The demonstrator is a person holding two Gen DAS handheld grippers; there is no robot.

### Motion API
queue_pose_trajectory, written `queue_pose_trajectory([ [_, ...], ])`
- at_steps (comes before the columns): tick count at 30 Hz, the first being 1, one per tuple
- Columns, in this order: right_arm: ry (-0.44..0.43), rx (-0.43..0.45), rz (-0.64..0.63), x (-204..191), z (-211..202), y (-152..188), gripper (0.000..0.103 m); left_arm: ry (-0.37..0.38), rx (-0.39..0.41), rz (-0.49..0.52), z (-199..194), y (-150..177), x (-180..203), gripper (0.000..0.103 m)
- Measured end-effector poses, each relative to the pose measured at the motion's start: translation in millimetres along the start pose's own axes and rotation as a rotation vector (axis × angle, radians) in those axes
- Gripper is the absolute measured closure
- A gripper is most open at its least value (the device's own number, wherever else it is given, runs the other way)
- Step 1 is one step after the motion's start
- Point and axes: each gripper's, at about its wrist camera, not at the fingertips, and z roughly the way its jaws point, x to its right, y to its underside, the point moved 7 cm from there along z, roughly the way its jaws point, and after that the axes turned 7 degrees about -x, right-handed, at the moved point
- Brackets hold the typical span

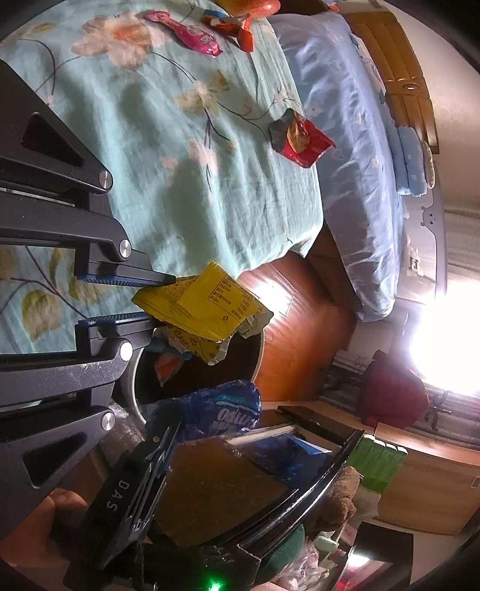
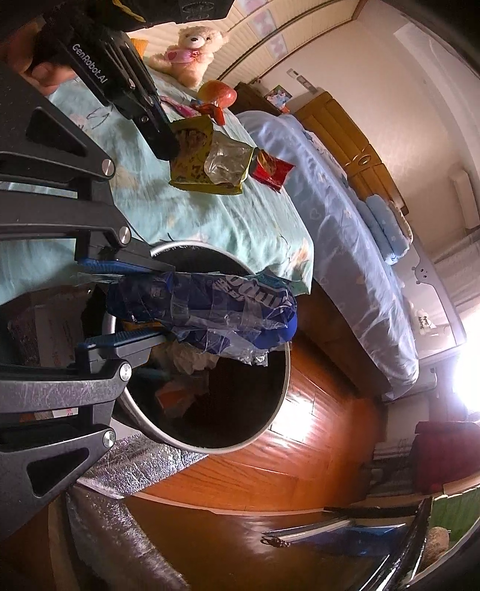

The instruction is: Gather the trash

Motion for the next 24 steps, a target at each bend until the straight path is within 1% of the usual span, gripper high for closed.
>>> queue_pose_trajectory([
  [11, 0.016, 0.001, 0.004, 8.8, 3.5, -11.4, 0.076, -0.001, -0.006, 0.023, 15.7, -13.9, 15.0, 0.092],
  [24, 0.032, -0.009, 0.011, 20.9, 10.0, -19.3, 0.076, -0.014, -0.019, 0.042, 34.8, -26.5, 22.7, 0.092],
])
